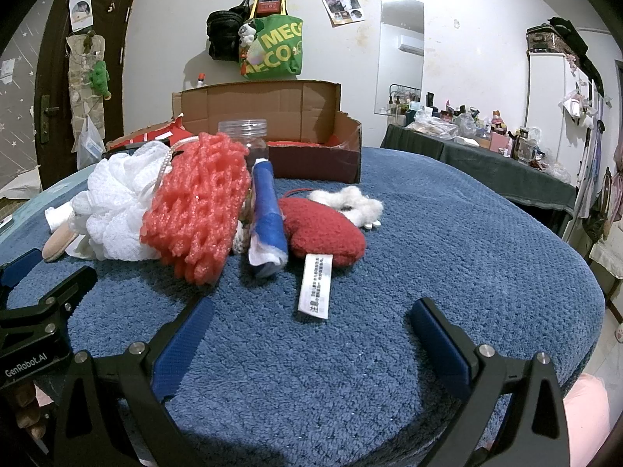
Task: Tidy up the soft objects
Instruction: 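Grasp the white mesh puff with the left gripper while the right grasps the red puff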
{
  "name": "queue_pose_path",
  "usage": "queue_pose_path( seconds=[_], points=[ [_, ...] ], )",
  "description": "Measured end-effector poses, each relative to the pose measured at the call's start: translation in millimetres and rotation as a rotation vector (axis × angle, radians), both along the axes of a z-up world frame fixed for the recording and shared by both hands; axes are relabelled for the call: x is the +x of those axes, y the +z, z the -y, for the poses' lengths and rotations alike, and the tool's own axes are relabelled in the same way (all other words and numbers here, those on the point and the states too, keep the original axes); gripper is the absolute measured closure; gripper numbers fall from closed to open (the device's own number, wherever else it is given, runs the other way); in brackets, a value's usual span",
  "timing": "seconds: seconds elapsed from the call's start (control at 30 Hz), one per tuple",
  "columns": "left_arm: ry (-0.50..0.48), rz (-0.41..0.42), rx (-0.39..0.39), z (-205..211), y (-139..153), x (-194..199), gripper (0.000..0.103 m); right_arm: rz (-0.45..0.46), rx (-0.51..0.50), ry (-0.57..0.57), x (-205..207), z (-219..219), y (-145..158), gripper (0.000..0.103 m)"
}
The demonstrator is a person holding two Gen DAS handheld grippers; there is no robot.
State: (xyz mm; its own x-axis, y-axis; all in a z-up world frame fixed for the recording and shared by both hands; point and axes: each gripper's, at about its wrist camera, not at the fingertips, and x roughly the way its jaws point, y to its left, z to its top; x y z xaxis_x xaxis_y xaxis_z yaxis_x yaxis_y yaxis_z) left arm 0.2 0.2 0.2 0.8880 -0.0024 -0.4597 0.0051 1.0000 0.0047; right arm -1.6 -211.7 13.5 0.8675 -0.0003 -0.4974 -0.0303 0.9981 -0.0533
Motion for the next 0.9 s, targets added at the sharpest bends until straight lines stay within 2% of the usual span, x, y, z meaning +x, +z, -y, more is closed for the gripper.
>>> queue_pose_path(
  seconds=[0.17, 0.4, 0.67, 0.9],
  points=[
    [-0.004, -0.005, 0.000, 0.5, 1.5, -0.5, 0.000, 0.000, 0.003, 0.000, -0.3, -0.1, 0.4, 0.000],
    [-0.048, 0.020, 0.022, 8.4, 20.4, -3.8, 0.000, 0.020, 0.004, 0.021, -9.4, -1.9, 12.1, 0.000],
    [-0.094, 0.063, 0.021, 10.8, 42.9, 1.3, 0.000, 0.087, 0.049, 0.048, -6.7, 6.9, 42.0, 0.000],
    [-0.162, 0.061, 0.018, 15.1, 60.2, 13.6, 0.000, 0.081, 0.125, 0.129, 12.0, 11.3, 60.3, 0.000]
  ],
)
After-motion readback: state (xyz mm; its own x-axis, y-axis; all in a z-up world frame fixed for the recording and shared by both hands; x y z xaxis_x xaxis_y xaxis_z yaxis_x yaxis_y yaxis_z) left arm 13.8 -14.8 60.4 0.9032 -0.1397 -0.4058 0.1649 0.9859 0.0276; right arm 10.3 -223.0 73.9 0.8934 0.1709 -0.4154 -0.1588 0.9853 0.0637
